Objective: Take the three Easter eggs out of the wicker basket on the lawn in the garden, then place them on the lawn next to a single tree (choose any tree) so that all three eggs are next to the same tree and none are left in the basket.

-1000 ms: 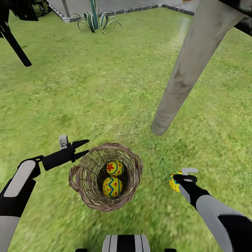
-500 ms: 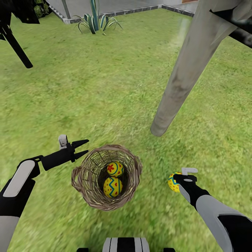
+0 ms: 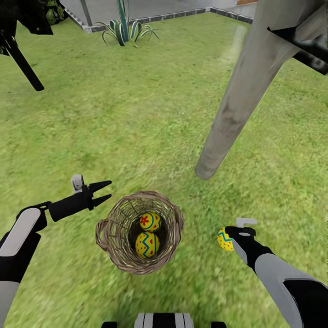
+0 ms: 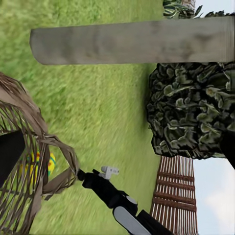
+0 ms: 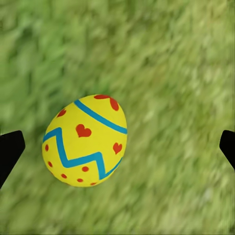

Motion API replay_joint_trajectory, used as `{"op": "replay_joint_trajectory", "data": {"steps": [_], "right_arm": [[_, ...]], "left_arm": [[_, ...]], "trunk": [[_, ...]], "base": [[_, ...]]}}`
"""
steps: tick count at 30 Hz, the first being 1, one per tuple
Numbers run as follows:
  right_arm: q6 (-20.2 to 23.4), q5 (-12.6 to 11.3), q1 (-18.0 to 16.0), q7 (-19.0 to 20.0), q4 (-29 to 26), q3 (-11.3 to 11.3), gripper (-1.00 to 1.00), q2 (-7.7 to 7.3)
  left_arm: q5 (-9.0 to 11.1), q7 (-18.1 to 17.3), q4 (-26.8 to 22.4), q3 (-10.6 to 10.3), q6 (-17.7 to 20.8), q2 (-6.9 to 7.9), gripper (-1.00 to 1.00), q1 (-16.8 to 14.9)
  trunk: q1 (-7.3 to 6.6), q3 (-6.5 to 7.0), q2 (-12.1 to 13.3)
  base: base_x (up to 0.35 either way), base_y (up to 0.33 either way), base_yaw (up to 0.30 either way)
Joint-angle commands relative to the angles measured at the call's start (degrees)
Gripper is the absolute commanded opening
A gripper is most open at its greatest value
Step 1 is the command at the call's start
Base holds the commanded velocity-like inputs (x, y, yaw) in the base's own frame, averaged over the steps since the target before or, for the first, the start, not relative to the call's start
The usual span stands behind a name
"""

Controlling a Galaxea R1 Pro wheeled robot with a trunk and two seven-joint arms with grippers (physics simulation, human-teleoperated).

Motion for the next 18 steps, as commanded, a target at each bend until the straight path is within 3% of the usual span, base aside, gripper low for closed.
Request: {"op": "replay_joint_trajectory", "data": {"steps": [1,6,9,18], "right_arm": [[0.3,-0.27,0.0,-0.2,-0.14,0.32,1.0,-0.02],[0.4,-0.35,0.0,0.8,-1.19,0.25,1.0,-0.09],[0.32,-0.37,0.0,1.47,-1.51,0.23,1.0,-0.03],[0.22,-0.41,0.0,1.75,-1.66,0.23,1.0,-0.02]], "left_arm": [[-0.57,-0.88,0.03,0.07,0.17,0.05,1.0,-0.01],[-0.56,-1.22,0.01,0.06,0.22,0.51,1.0,-0.03],[-0.53,-1.74,0.07,0.01,0.21,1.35,1.0,-0.04],[0.12,-3.26,0.26,-0.01,0.15,1.6,1.0,0.01]], "trunk": [[-0.23,0.16,0.4],[-1.33,1.05,2.41],[-1.33,1.1,2.41],[-1.33,1.82,2.41]], "base": [[0.0,0.0,0.0],[0.0,0.0,0.0],[0.0,0.0,0.0],[0.0,0.0,0.0]]}}
